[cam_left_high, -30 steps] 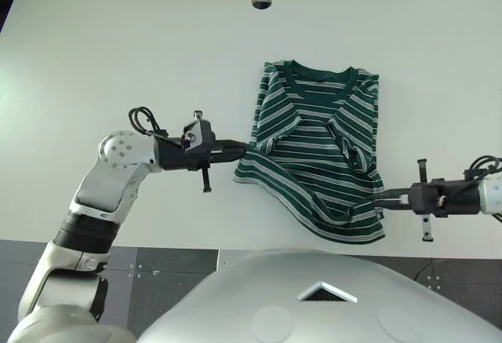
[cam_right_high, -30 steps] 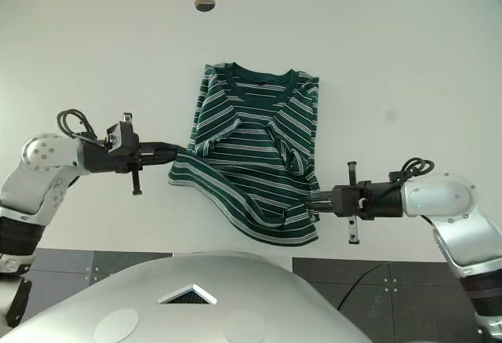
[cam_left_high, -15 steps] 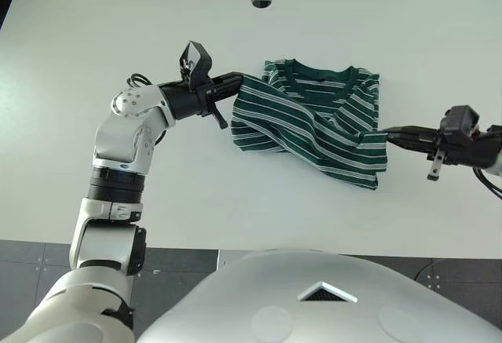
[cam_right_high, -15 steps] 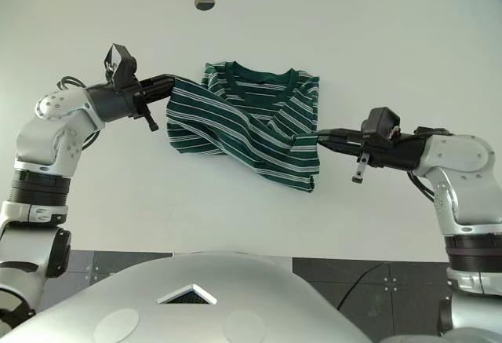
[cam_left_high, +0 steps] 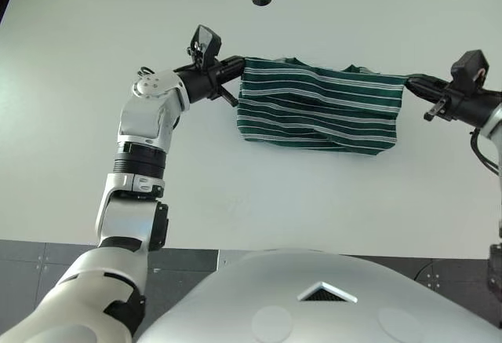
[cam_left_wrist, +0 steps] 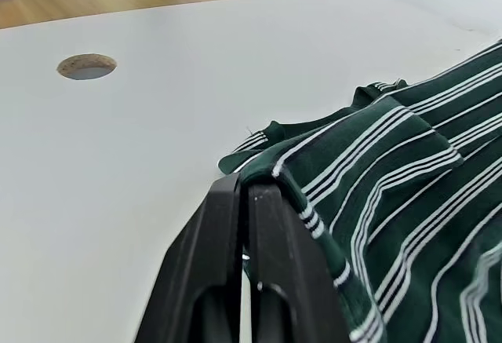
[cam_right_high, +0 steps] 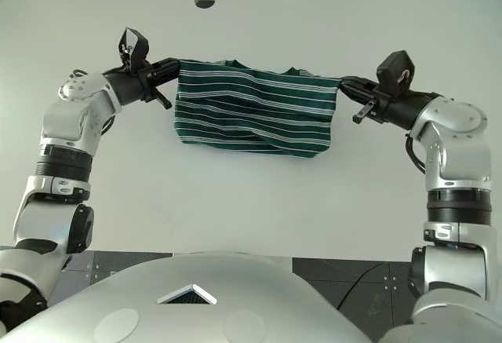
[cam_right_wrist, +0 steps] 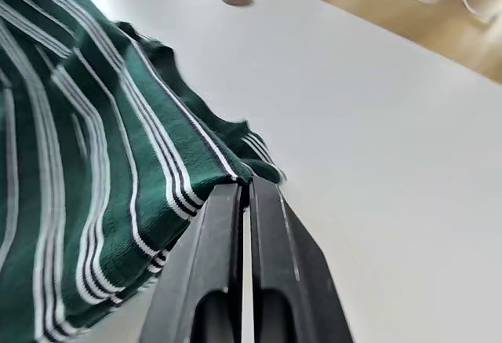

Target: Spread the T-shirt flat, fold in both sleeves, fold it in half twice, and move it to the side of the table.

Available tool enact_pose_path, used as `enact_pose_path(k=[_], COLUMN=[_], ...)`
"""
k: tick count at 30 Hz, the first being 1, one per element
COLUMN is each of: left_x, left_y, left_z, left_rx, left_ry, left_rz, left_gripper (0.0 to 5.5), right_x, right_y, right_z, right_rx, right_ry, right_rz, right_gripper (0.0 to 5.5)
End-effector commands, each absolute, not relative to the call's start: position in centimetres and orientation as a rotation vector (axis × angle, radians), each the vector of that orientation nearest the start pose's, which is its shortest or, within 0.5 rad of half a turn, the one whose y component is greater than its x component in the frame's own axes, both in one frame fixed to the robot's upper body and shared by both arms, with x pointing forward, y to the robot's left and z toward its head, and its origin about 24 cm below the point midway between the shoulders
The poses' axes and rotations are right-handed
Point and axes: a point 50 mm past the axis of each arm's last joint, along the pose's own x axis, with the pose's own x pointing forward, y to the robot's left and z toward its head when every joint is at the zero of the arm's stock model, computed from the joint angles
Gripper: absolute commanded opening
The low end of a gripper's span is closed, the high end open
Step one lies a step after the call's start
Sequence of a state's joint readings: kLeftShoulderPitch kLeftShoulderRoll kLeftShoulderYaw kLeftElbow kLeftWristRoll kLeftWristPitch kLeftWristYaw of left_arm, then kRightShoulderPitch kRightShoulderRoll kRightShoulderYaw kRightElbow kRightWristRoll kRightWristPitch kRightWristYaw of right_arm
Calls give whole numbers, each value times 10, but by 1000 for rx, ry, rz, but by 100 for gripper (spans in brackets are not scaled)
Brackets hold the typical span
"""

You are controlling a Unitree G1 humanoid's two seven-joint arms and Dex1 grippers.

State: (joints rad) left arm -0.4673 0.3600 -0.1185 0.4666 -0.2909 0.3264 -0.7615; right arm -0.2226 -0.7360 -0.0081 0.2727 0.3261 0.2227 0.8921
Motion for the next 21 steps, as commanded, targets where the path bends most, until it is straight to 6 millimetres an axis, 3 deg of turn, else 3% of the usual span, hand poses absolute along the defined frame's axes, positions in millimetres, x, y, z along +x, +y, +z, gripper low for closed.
enact_pose_path(k=[1, 7, 11, 16, 21], left_x=[328, 338, 348, 358, 358], left_y=[157, 155, 166, 189, 193], left_z=[51, 48, 42, 39, 39], left_rx=[-2, -47, -99, -142, -146], left_ry=[365, 367, 413, 422, 402], left_rz=[-785, -722, -564, -349, -322], left_gripper=[10, 85, 90, 90, 90], right_x=[282, 292, 306, 313, 313], right_y=[-265, -262, -274, -271, -261], right_z=[72, 61, 61, 73, 77], right_rx=[-206, -149, -140, -273, -387], right_ry=[395, 428, 388, 255, 182], right_rz=[679, 589, 398, 333, 355], right_gripper=[32, 137, 186, 186, 167])
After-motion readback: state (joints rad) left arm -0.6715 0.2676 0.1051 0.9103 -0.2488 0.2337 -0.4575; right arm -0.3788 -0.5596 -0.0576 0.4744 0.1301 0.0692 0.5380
